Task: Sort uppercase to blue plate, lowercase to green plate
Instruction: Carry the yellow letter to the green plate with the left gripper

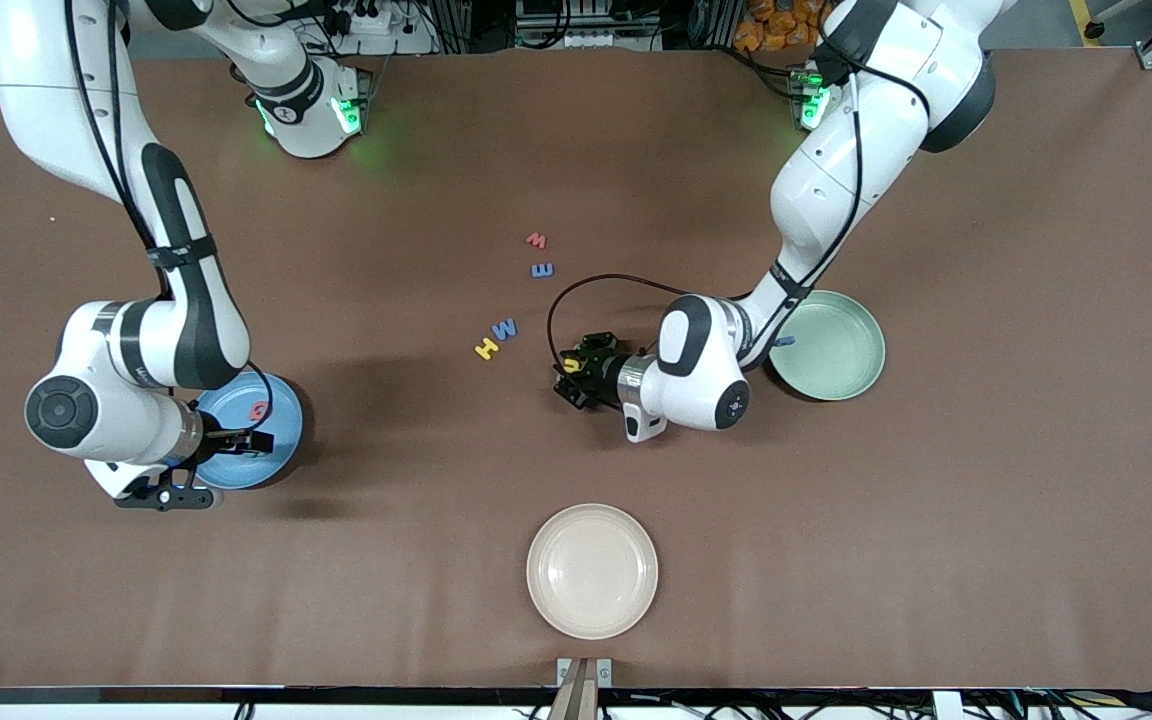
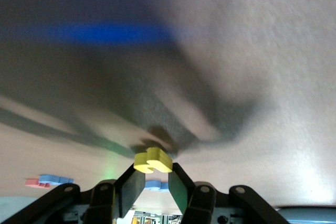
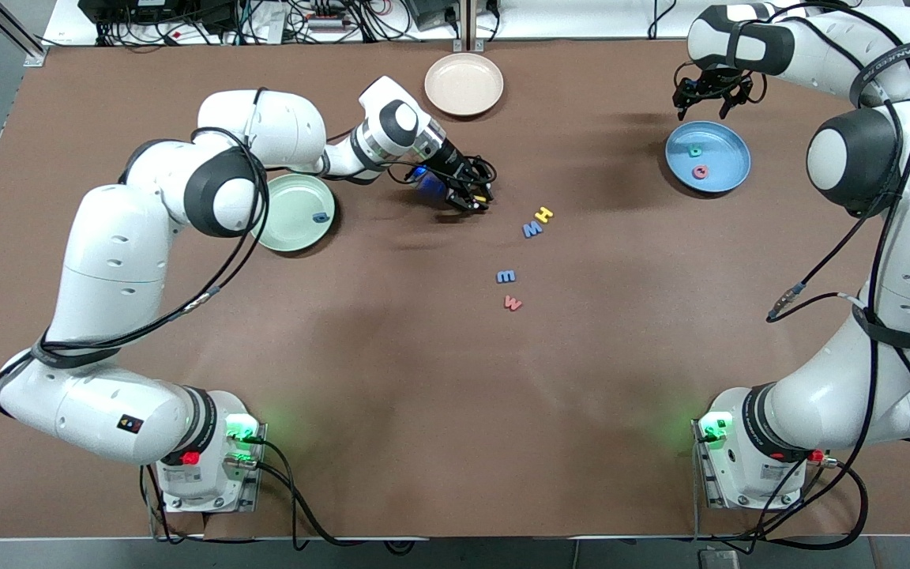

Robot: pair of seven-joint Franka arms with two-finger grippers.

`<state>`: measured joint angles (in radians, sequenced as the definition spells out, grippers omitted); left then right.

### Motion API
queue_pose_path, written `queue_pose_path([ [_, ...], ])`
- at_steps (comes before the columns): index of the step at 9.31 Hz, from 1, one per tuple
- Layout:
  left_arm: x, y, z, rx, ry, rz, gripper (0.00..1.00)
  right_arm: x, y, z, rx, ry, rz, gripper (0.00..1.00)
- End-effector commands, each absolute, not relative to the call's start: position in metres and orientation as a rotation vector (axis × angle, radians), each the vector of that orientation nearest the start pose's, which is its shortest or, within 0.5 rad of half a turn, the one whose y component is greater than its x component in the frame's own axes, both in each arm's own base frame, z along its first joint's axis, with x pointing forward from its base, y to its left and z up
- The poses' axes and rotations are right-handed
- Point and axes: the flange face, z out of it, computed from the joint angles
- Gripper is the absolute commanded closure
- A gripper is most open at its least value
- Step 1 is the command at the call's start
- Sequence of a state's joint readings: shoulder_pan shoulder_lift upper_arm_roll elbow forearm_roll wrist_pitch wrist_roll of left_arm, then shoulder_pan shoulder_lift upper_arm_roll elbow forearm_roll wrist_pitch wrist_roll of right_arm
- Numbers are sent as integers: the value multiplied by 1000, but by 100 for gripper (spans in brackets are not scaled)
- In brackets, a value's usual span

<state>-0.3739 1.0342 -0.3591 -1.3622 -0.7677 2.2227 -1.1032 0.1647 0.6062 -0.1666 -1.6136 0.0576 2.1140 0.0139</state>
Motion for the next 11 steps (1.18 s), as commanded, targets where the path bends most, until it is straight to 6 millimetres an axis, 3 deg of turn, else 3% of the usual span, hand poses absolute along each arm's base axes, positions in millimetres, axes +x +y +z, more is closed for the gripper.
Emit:
queue_pose_path([
  [1,561,-459,147,-2818,-1637,1366,96,680,17,275,-3179,58,151,0],
  [2,563,-457,159,-2815,-1604,1393,96,680,18,275,-3178,56,149,0],
  [4,579,-430,172,-2786,-1591,1437,97,680,20,275,-3178,51,149,0],
  [7,609,-364,199,-2776,-1521,1540,97,679,29,275,-3179,46,148,0],
  [9,625,-314,212,-2781,-1468,1606,97,678,66,277,-3184,133,135,0],
  [11,631,-275,225,-2801,-1378,1662,97,672,115,277,-3187,232,127,0],
])
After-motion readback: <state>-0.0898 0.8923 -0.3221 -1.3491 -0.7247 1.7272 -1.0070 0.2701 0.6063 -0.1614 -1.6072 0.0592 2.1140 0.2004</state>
